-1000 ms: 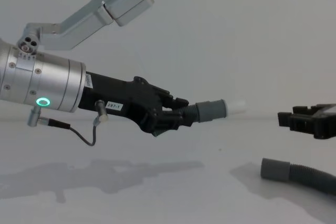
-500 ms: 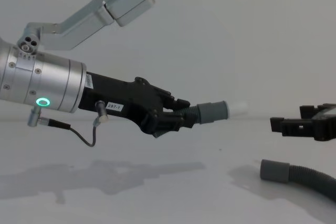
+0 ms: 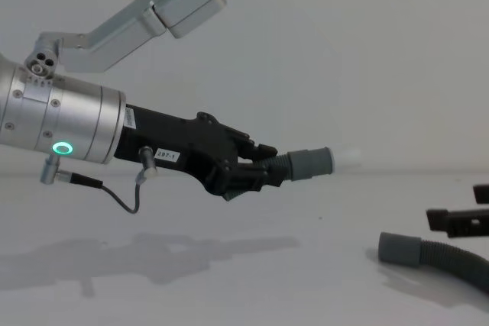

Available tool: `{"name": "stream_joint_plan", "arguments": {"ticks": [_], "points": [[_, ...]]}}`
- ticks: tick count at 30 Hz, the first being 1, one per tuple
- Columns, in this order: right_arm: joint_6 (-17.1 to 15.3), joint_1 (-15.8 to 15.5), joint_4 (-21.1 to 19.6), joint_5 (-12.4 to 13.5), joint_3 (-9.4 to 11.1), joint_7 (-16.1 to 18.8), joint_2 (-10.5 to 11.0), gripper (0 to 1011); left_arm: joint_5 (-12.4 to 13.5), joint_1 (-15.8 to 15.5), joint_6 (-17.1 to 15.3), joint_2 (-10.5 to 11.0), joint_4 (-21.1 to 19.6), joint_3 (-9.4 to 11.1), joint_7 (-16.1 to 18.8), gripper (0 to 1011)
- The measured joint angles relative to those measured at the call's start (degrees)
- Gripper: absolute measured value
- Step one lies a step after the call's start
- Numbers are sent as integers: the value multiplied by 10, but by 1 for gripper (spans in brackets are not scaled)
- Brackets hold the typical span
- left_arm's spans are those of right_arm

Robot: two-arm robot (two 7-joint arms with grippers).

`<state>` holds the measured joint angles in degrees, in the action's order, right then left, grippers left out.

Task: Use both hands to pick up one end of the pipe from the table, align the ends, and insert them.

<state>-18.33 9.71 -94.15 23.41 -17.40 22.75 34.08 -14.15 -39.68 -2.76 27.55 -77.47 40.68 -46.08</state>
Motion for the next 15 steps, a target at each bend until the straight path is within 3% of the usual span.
{"name": "stream_joint_plan", "arguments": {"ticks": [7, 15], "points": [[-19, -11, -1, 14, 5, 6, 12, 999, 0, 0, 0, 0, 0, 0, 0, 307], [-30, -11, 5, 27, 2, 11, 10, 1000, 0, 0, 0, 0, 0, 0, 0, 307]]}}
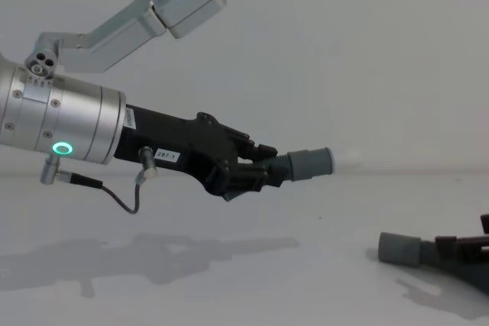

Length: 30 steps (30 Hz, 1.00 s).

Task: Use both hands to pick up one end of the pipe from the table, align the ends, and insert them.

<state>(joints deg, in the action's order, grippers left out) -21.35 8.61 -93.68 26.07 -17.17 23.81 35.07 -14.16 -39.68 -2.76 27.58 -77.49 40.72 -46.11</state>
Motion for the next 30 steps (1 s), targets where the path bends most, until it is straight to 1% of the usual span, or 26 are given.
{"name": "stream_joint_plan", "arguments": {"ticks": [14, 30], "points": [[-16, 17, 33, 18, -13, 8, -8, 999, 0, 0, 0, 0, 0, 0, 0, 307], [-3, 32, 64, 19, -23, 3, -15, 1000, 0, 0, 0, 0, 0, 0, 0, 307]]}}
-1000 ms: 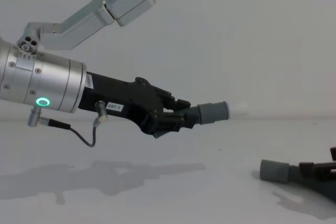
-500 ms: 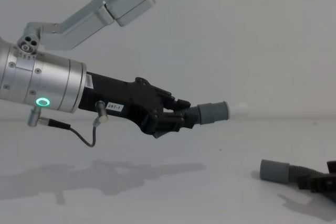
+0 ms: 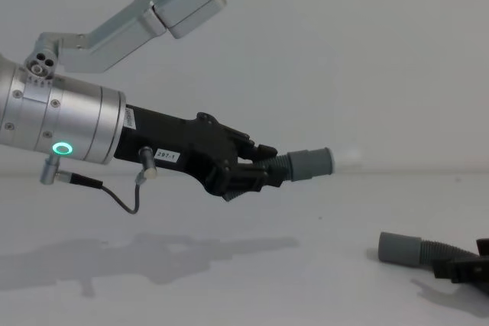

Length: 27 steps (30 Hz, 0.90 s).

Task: Use both hands to pick up one end of the pipe from the table, align the ends, and insert them.

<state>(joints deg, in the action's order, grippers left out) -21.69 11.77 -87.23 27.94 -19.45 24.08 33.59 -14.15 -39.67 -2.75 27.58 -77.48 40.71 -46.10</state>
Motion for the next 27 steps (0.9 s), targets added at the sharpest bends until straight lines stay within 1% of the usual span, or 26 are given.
{"name": "stream_joint_plan", "arguments": {"ticks": [9, 11, 12, 14, 15, 17, 18, 20, 22, 23, 26, 27], "points": [[6, 5, 10, 0, -4, -2, -3, 994, 0, 0, 0, 0, 0, 0, 0, 307], [7, 5, 12, 0, -4, -3, -3, 952, 0, 0, 0, 0, 0, 0, 0, 307], [7, 6, 12, 1, -4, -3, -3, 952, 0, 0, 0, 0, 0, 0, 0, 307], [8, 6, 14, 1, -5, -3, -4, 900, 0, 0, 0, 0, 0, 0, 0, 307], [8, 6, 14, 1, -5, -3, -4, 900, 0, 0, 0, 0, 0, 0, 0, 307], [8, 7, 15, 1, -5, -4, -4, 818, 0, 0, 0, 0, 0, 0, 0, 307], [8, 7, 15, 1, -6, -4, -4, 801, 0, 0, 0, 0, 0, 0, 0, 307], [9, 7, 16, 1, -6, -4, -4, 729, 0, 0, 0, 0, 0, 0, 0, 307], [9, 7, 16, 1, -6, -4, -4, 691, 0, 0, 0, 0, 0, 0, 0, 307], [9, 8, 17, 1, -6, -4, -4, 630, 0, 0, 0, 0, 0, 0, 0, 307], [9, 8, 17, 1, -6, -4, -4, 570, 0, 0, 0, 0, 0, 0, 0, 307], [9, 8, 17, 1, -6, -4, -4, 527, 0, 0, 0, 0, 0, 0, 0, 307]]}}
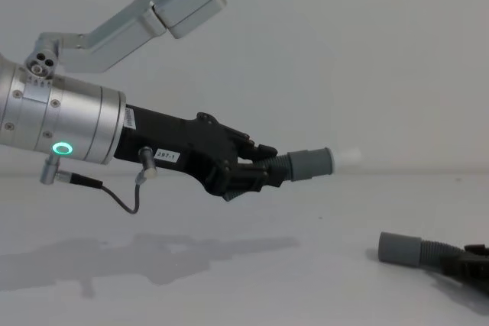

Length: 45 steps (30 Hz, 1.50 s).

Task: Use both hands to pick up one end of the pipe from the table, align the ends, and insert them.

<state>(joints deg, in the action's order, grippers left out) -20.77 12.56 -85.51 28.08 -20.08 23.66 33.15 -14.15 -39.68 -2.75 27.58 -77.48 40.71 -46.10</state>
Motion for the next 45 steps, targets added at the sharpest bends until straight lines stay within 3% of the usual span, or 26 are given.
{"name": "stream_joint_plan", "arguments": {"ticks": [6, 9, 22, 31, 45], "points": [[1, 0, 1, 0, 0, 0, 0, 314, 0, 0, 0, 0, 0, 0, 0, 307], [1, 1, 1, 0, 0, 0, 0, 274, 0, 0, 0, 0, 0, 0, 0, 307], [6, 1, -5, 0, -1, 0, 4, 274, 0, 0, 0, 0, 0, 0, 0, 307], [12, 5, -52, -1, 6, 16, 35, 274, 0, 0, 0, 0, 0, 0, 0, 307], [6, 6, -156, 2, 15, 44, 89, 274, 0, 0, 0, 0, 0, 0, 0, 307]]}}
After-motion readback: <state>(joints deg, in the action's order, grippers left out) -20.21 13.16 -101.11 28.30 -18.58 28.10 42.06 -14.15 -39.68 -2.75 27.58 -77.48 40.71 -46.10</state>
